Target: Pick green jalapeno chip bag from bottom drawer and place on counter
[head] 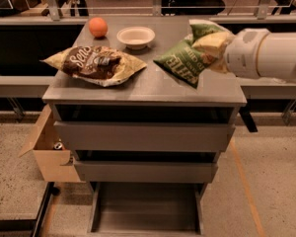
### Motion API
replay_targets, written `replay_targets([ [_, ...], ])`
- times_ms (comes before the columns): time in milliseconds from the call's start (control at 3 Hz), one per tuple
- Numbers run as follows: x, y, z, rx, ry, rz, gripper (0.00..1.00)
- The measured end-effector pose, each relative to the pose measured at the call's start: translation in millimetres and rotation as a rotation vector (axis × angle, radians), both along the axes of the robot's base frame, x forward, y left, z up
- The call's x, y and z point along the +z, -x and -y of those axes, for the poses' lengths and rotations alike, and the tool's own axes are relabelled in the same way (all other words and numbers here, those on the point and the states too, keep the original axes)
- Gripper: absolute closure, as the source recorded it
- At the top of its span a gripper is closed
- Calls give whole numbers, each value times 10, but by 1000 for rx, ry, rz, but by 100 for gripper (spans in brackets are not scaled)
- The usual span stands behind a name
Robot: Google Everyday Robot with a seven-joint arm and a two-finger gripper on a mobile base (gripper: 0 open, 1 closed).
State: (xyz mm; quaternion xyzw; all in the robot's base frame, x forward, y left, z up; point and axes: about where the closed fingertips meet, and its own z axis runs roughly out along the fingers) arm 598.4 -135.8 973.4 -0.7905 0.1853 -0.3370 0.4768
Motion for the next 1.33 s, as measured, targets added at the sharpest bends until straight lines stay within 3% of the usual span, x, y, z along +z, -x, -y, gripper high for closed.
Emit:
replay_targets([
  [667, 70, -760, 138, -3, 77, 8, 100],
  [1333, -133, -1362, 218, -25, 133, -74, 100],
])
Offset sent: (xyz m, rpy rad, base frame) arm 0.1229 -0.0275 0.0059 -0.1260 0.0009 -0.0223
